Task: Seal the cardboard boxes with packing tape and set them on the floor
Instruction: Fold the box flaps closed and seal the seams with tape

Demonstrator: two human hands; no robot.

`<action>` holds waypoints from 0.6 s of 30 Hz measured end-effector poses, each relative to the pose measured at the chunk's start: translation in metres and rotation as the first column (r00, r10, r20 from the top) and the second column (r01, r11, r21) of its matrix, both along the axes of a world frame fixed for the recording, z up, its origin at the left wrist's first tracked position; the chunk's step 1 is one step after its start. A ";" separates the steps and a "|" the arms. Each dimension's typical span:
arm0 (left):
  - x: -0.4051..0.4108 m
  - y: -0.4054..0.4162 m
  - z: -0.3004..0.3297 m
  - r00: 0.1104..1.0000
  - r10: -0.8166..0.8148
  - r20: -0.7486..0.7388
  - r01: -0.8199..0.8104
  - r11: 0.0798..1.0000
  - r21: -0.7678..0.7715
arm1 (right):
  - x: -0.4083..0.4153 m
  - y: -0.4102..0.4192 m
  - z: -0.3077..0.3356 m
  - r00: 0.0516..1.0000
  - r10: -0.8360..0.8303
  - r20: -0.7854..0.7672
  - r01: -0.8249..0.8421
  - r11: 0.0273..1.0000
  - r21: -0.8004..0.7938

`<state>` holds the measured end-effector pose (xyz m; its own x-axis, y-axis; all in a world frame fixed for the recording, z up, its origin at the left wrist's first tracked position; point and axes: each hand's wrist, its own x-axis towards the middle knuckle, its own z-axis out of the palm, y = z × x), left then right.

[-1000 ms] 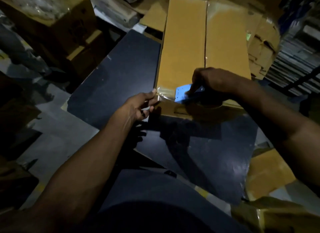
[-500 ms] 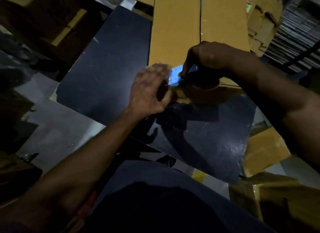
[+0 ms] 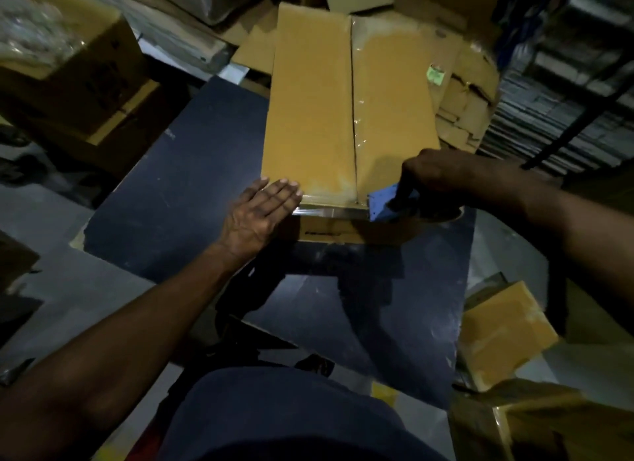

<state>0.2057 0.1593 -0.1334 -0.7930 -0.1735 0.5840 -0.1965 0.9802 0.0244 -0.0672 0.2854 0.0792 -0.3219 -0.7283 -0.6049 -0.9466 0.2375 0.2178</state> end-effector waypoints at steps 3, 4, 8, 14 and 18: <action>0.012 -0.015 -0.004 0.998 0.004 0.067 -0.004 1.000 0.000 | 0.011 -0.006 0.011 0.994 -0.048 0.095 0.043 0.997 0.063; 0.017 -0.024 0.000 0.996 -0.006 0.087 0.005 1.000 0.012 | 0.016 -0.008 0.010 0.988 -0.067 0.139 0.059 0.996 0.068; 0.039 -0.081 0.016 0.985 -0.021 0.170 0.012 0.998 0.056 | 0.036 -0.024 -0.008 0.972 0.052 0.227 -0.044 0.998 -0.040; -0.002 -0.032 0.045 0.984 0.002 0.180 -0.009 0.999 0.039 | 0.046 -0.041 -0.006 0.973 0.152 0.171 -0.144 0.988 -0.055; -0.048 0.003 0.014 0.987 -0.004 0.160 -0.001 1.000 0.027 | 0.039 -0.034 -0.004 0.969 0.168 0.179 -0.160 0.986 -0.055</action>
